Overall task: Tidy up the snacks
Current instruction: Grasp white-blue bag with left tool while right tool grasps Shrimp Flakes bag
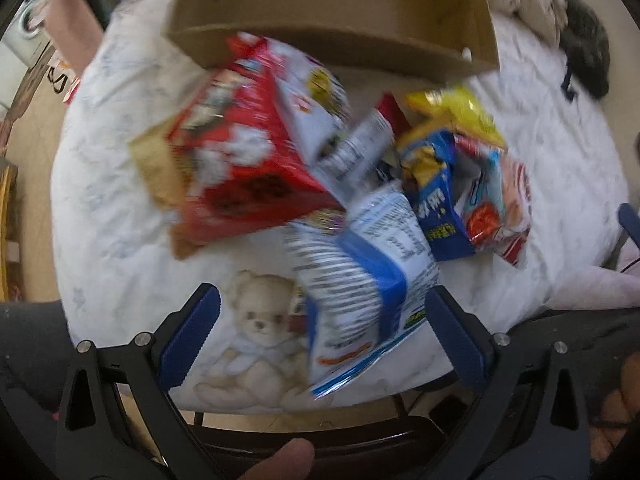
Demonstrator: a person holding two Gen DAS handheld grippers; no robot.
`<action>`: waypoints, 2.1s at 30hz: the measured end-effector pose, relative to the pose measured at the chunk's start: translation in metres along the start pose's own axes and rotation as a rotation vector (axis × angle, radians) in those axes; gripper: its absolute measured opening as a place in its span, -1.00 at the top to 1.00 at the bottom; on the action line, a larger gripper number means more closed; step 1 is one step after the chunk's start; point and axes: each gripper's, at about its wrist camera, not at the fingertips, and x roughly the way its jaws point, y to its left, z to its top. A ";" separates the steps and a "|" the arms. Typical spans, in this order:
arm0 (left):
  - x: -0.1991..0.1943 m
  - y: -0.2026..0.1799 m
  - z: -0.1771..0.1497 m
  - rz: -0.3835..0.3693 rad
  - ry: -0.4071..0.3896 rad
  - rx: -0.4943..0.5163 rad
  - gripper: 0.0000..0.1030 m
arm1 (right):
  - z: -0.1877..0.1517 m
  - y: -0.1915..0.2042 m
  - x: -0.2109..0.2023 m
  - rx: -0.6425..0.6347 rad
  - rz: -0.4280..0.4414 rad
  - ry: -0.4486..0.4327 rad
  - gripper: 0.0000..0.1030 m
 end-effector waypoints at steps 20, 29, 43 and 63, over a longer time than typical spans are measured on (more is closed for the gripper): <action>-0.011 -0.036 -0.004 -0.024 0.008 0.128 0.00 | -0.002 -0.008 0.021 0.039 0.004 0.092 -1.00; -0.083 0.002 -0.031 -0.095 -0.082 0.201 0.01 | -0.001 -0.014 0.054 0.068 -0.054 0.235 -1.00; -0.093 0.049 0.005 -0.055 -0.183 0.122 0.01 | -0.018 0.001 0.126 -0.002 -0.204 0.378 -0.89; -0.094 0.053 0.022 -0.049 -0.200 0.117 0.01 | -0.018 0.003 0.117 -0.020 -0.199 0.348 -0.19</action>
